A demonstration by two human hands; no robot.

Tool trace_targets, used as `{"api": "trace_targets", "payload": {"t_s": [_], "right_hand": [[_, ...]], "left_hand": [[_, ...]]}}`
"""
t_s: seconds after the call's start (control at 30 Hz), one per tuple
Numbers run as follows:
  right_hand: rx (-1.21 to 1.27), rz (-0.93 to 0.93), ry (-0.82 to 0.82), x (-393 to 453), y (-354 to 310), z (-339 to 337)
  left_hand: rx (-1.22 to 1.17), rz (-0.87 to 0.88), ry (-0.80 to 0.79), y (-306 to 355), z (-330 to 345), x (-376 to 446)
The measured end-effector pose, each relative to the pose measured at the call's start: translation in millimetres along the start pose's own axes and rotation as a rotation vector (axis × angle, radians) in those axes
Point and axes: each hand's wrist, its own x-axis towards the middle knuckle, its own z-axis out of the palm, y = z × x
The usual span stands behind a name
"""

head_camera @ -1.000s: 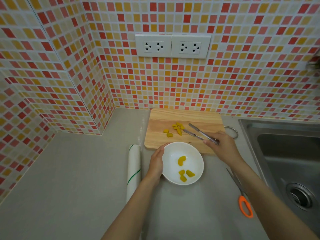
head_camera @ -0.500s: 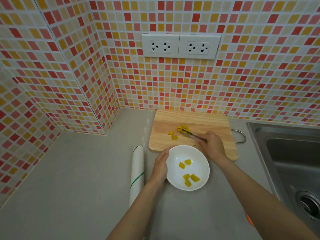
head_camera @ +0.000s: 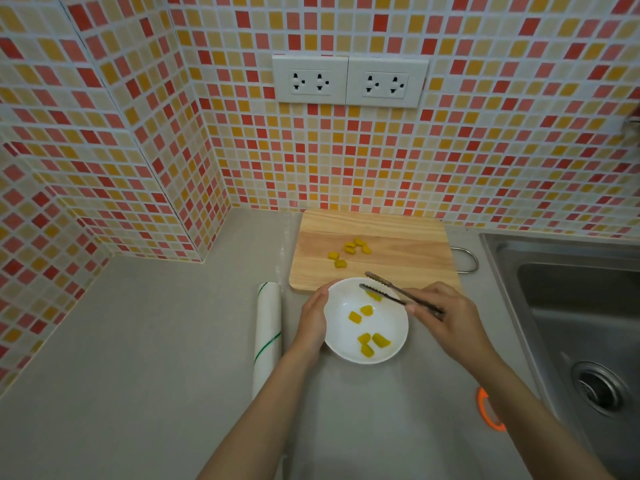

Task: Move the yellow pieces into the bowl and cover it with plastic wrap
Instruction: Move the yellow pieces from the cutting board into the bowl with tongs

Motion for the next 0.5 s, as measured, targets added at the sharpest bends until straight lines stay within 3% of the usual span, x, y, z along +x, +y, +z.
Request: {"api": "trace_targets", "payload": {"t_s": [0.33,0.5], "right_hand": [[-0.052,0.094,0.113,19.6,19.8,-3.5],[-0.195,0.189,0.005,66.5,36.8,27.8]], "left_hand": [[0.022,0.011,-0.012,1.5,0.9,-2.0],[0.025,0.02,0.001,1.2,0.8,-0.8]]}}
